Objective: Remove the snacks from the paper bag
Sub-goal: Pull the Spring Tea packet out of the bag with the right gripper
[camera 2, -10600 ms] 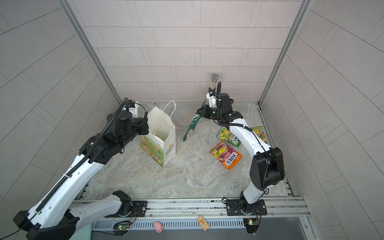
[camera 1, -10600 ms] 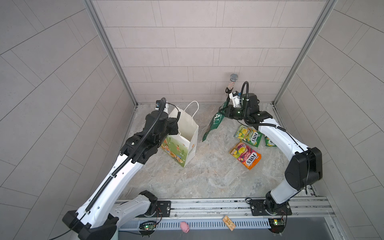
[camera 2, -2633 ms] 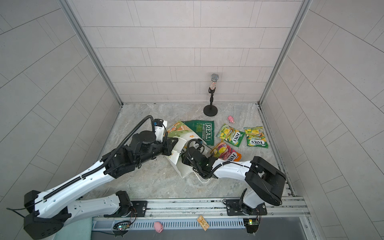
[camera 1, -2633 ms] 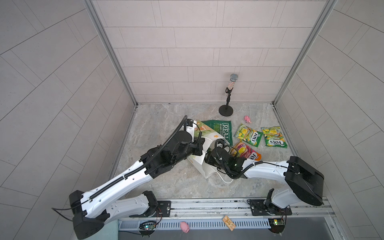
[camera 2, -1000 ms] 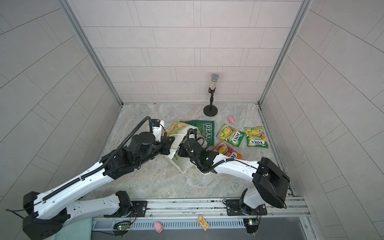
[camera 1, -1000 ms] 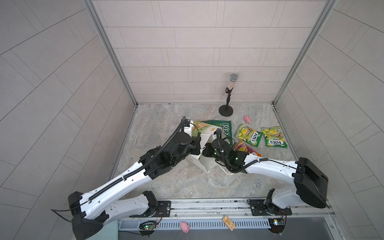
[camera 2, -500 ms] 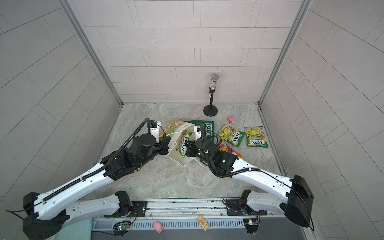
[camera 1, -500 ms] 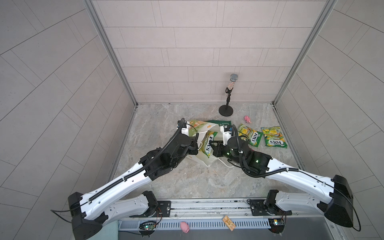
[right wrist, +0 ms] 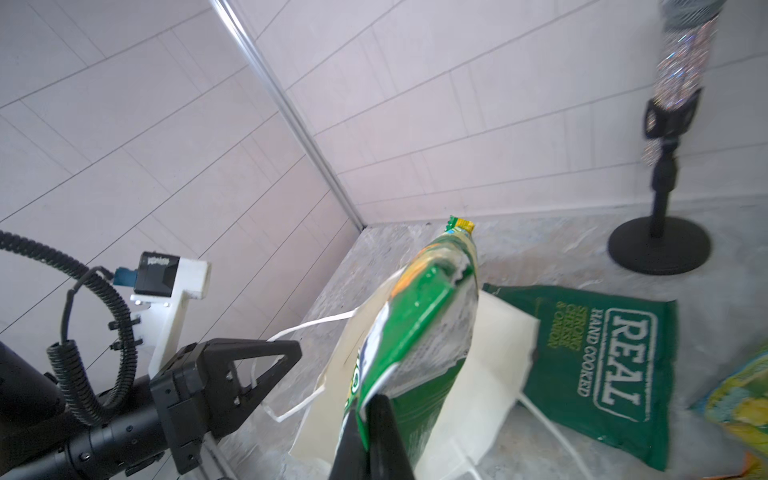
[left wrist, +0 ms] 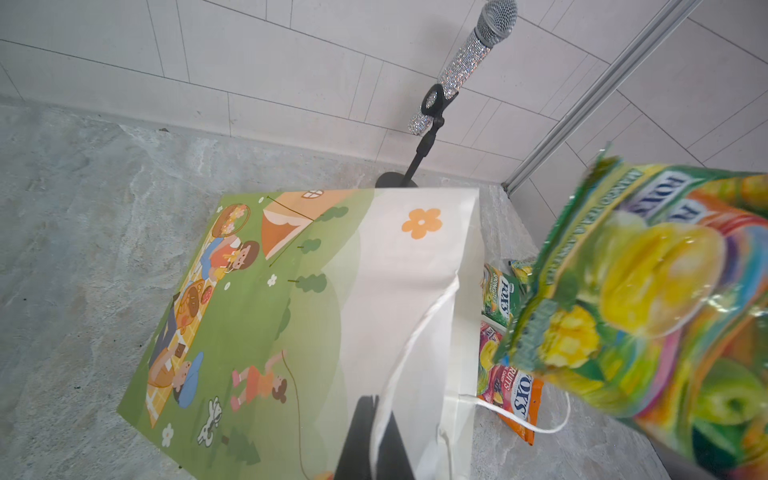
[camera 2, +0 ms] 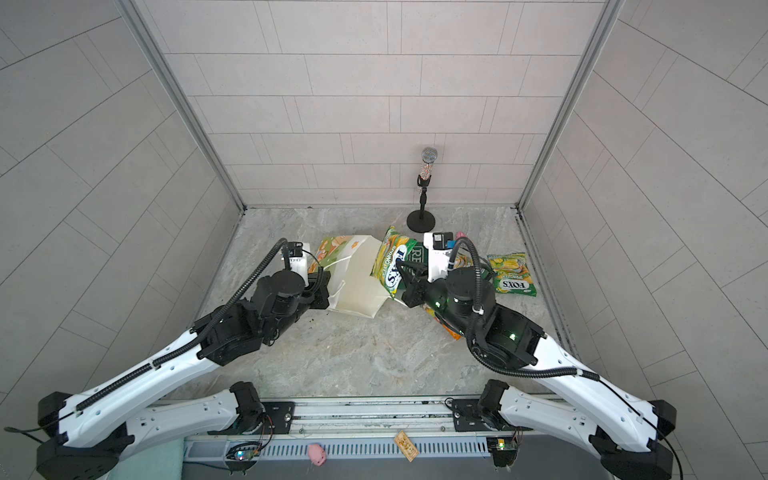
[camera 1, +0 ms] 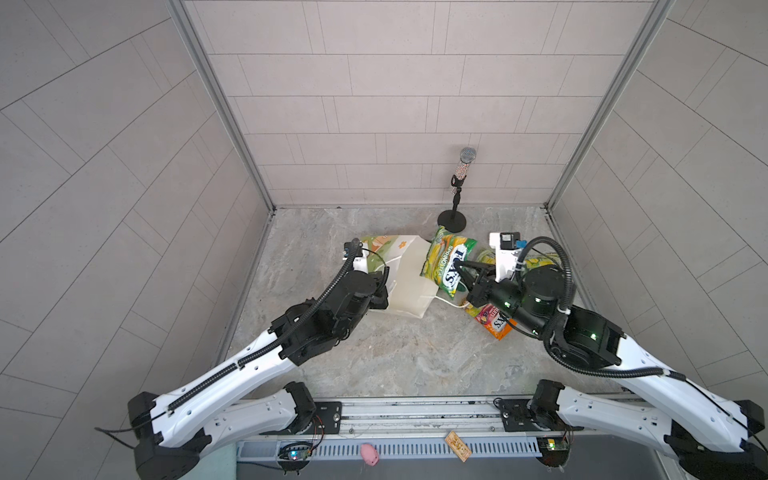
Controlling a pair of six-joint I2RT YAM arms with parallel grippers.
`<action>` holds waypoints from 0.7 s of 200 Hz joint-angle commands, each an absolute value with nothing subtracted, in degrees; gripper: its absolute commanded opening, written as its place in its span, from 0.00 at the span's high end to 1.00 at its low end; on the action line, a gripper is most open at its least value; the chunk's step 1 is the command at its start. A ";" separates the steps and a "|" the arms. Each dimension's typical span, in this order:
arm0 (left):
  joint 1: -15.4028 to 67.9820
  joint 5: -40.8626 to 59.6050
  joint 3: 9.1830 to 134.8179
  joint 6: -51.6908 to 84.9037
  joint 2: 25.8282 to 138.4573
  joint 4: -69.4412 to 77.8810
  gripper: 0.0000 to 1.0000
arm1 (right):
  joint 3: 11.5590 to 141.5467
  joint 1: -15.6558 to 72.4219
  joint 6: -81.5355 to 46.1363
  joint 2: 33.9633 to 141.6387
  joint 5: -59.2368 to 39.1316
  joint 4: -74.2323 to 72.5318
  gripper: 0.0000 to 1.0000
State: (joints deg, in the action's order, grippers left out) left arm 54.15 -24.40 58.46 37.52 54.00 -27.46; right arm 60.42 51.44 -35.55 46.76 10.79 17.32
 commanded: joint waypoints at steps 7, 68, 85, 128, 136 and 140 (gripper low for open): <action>54.32 -28.11 58.00 36.41 52.39 -29.94 1.00 | 61.96 51.00 -30.16 42.47 22.42 22.06 1.00; 54.32 -31.55 57.80 36.80 49.95 -32.40 1.00 | 60.52 46.56 -30.20 41.49 27.34 32.98 1.00; 54.32 -32.52 57.14 37.44 48.55 -32.78 1.00 | 58.16 43.94 -31.87 41.40 24.74 34.98 1.00; 54.32 -35.44 56.10 37.58 45.45 -33.31 1.00 | 51.31 36.14 -34.21 43.03 7.34 34.29 1.00; 54.32 -35.74 56.04 37.44 45.18 -33.37 1.00 | 50.13 35.06 -34.10 44.07 2.23 32.81 1.00; 54.32 -35.89 56.14 37.44 45.13 -33.50 1.00 | 49.63 34.57 -34.11 44.53 -0.39 31.98 1.00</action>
